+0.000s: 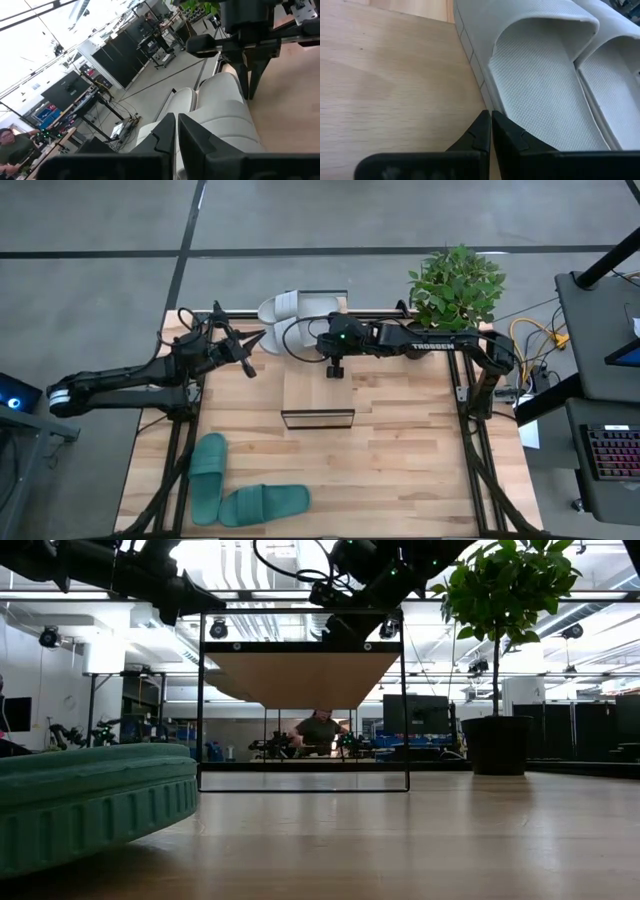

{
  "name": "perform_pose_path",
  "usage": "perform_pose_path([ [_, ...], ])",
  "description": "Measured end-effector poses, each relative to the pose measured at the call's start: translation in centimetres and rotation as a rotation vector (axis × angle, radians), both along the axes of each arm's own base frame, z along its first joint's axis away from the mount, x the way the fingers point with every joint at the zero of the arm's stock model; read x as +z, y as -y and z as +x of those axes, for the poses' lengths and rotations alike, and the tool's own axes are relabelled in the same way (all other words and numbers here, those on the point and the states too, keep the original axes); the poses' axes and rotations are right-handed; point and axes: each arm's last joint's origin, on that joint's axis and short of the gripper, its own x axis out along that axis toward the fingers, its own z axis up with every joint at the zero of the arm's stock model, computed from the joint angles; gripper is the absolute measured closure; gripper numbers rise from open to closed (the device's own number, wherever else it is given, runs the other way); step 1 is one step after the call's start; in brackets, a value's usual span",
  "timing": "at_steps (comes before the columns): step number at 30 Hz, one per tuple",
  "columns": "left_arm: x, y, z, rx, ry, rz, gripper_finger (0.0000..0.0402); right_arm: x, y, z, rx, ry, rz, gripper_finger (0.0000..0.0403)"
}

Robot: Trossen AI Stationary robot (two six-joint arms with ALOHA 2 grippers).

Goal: Pick and place slides into the shelf
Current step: Put the gray slide on the shelf

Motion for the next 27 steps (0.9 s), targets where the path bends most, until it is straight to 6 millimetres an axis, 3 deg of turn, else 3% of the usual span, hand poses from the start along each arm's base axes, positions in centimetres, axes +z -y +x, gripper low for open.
perform_pose_path([
  [7,0.0,0.0,-0.1,0.019,-0.001,0.001,0.0396,0.0,0.0,0.0,-0.001,0.0,0.011,0.0394],
  [17,0.7,0.1,-1.0,0.09,0.047,0.015,0.0396,1.9,-2.2,1.2,0.209,0.12,0.06,0.0394],
  [27,1.3,0.3,-1.9,0.091,0.088,0.027,0.0396,1.4,-1.9,4.7,0.255,0.089,0.043,0.0394],
])
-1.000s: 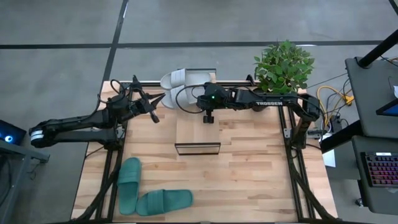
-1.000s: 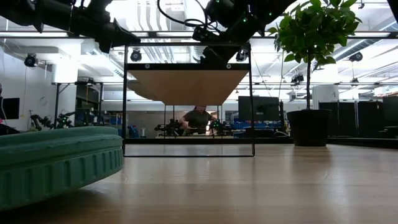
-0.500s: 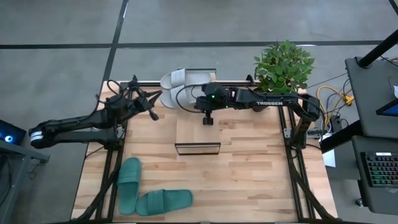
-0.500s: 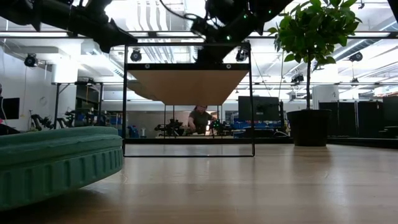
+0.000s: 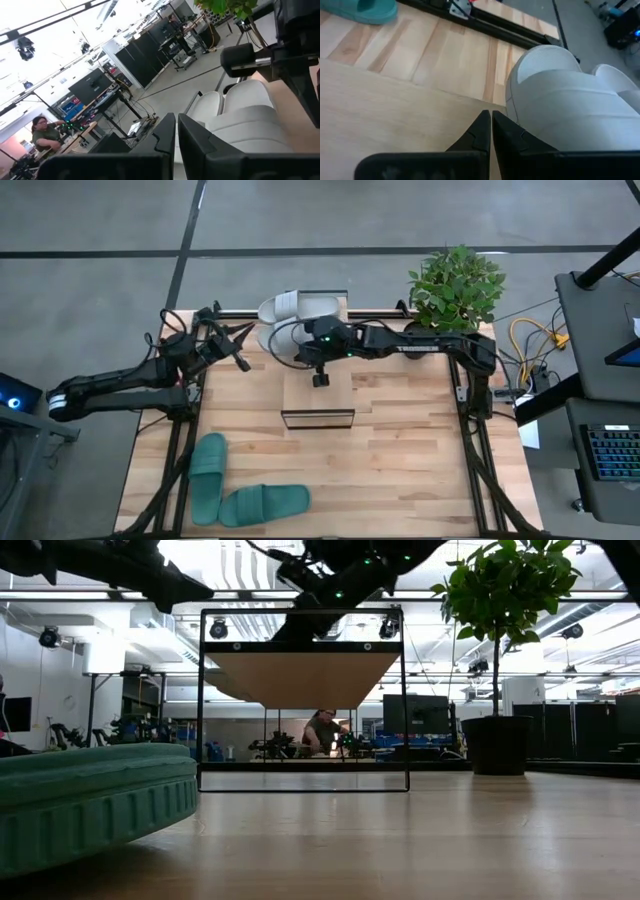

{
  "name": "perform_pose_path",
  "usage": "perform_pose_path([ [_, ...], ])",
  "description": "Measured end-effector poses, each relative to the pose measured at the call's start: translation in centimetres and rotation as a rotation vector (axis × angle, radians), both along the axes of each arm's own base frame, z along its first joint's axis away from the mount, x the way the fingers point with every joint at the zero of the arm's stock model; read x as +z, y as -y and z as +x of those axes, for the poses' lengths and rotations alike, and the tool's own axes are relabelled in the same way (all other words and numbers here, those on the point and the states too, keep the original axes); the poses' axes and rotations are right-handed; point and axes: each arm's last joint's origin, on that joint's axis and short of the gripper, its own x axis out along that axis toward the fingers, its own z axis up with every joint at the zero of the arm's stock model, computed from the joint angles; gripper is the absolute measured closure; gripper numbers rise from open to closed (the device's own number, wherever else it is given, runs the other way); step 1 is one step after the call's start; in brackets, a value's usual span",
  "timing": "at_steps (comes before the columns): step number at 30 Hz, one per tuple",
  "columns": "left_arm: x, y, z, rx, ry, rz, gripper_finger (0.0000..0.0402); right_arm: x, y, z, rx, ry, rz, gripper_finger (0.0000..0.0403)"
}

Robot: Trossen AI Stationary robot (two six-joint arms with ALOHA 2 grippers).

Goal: Pick and place slides into the shelf
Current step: Put the gray slide on the shelf

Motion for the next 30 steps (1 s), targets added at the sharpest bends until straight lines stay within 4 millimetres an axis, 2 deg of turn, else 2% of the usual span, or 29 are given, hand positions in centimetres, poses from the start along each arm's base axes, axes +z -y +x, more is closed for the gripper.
perform_pose_path([
  [5,0.0,0.1,-0.3,0.0,-0.003,-0.001,0.0396,0.6,0.2,1.2,0.001,-0.04,0.008,0.0394],
  [10,-0.1,0.1,-0.4,0.0,-0.014,-0.004,0.0396,-0.5,0.5,2.7,-0.002,-0.089,0.01,0.0394],
  [17,-0.2,0.1,-0.3,0.0,-0.023,-0.007,0.0396,-1.3,0.6,4.1,-0.068,-0.145,-0.081,0.0394],
  [30,-0.4,0.1,-0.3,0.0,-0.043,-0.015,0.0396,-0.2,0.8,4.7,-0.078,-0.108,-0.13,0.0394],
])
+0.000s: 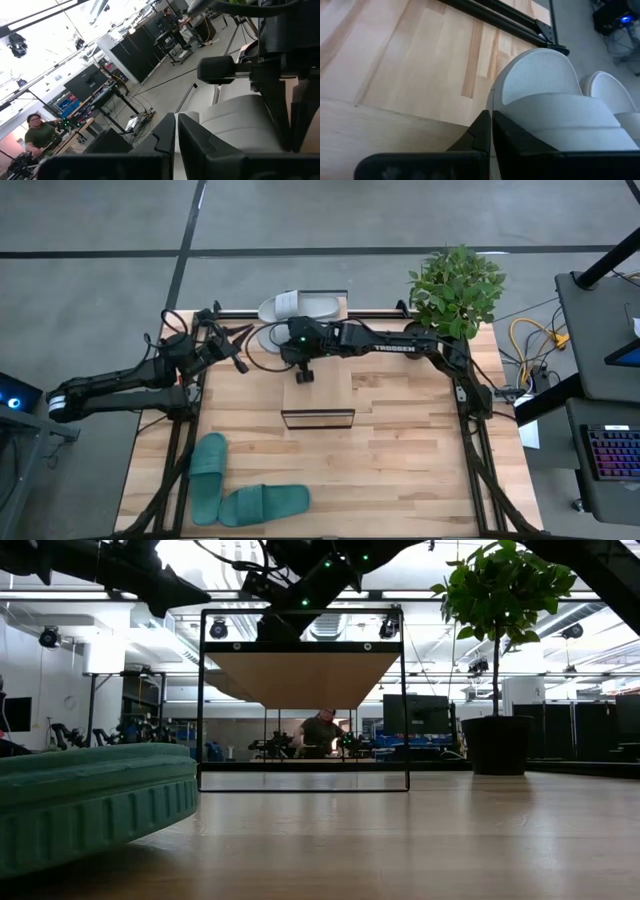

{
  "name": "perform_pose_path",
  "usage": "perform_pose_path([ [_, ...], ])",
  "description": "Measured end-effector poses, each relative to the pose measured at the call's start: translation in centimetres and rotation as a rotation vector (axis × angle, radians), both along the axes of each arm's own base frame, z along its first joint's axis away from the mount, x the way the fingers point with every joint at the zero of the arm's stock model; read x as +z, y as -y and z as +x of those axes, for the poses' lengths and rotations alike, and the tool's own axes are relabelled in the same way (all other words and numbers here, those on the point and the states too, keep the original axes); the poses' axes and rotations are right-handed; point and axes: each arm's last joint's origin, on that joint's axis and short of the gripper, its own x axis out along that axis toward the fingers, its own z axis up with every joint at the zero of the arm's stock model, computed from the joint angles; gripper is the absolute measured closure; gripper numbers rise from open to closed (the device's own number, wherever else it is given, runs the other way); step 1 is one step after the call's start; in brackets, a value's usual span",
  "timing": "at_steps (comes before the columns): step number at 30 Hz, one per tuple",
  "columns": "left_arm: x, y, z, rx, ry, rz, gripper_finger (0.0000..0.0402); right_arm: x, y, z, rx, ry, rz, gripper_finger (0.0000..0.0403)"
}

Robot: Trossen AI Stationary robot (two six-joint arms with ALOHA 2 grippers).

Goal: Pick and place slides into the shelf
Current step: Put the gray slide on the shelf

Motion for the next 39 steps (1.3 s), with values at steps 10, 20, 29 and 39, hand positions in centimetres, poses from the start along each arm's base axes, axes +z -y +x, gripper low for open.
perform_pose_path([
  [10,-0.1,0.0,0.0,0.0,-0.007,-0.003,0.0396,0.0,0.2,0.0,-0.017,0.006,-0.023,0.0394],
  [20,-0.1,0.0,0.0,0.0,-0.006,-0.003,0.0396,0.3,-1.6,0.3,0.03,0.014,-0.028,0.0394],
  [29,-0.1,0.0,0.0,0.0,-0.006,-0.004,0.0396,-0.3,-1.9,0.5,0.059,-0.002,-0.044,0.0394],
  [39,-0.3,0.0,0.0,0.0,-0.027,-0.012,0.0396,-0.4,-1.2,0.4,0.053,-0.003,-0.056,0.0394],
])
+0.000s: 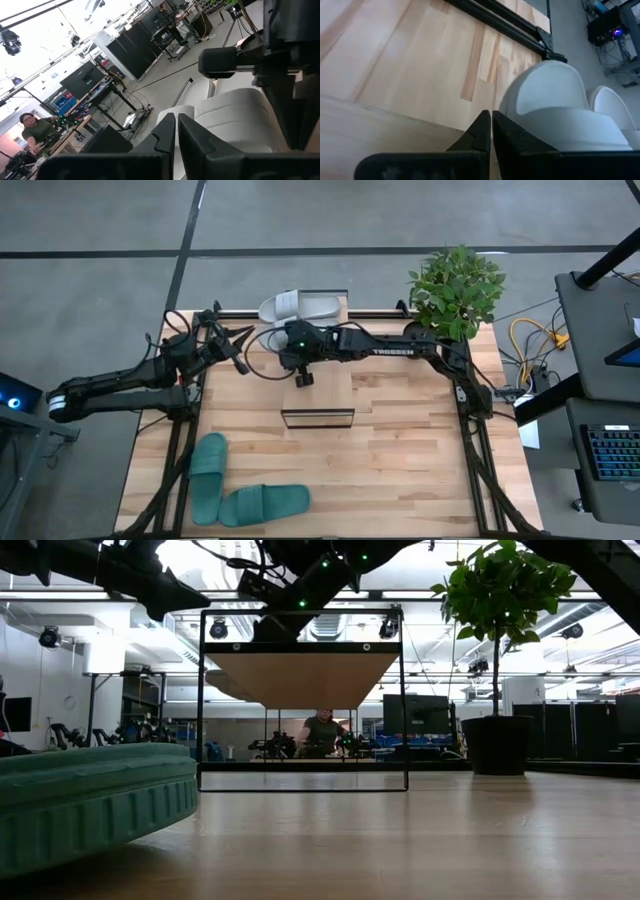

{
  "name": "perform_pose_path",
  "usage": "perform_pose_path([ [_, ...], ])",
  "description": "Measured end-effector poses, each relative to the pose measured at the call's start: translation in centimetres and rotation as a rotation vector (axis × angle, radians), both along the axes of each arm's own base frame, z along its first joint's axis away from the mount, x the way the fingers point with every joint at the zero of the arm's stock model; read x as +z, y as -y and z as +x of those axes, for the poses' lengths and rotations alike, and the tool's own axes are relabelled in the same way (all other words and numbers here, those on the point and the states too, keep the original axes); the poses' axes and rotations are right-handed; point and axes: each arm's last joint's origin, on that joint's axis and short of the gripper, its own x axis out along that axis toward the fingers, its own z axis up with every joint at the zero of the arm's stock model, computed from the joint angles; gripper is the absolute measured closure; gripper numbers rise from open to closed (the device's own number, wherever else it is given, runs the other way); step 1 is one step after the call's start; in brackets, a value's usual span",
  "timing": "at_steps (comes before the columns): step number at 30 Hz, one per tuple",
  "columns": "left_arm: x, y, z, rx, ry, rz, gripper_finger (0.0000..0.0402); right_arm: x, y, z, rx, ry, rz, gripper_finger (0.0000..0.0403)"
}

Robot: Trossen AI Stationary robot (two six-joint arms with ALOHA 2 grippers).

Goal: Pick and place slides into the shelf
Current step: Put the gray slide on the shelf

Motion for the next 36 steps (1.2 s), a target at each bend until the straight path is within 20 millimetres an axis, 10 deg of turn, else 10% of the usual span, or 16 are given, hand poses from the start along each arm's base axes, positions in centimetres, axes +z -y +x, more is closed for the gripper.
perform_pose_path([
  [36,0.0,0.0,0.0,0.0,0.0,0.0,0.0396,0.5,0.9,0.1,-0.031,0.037,-0.011,0.0394],
])
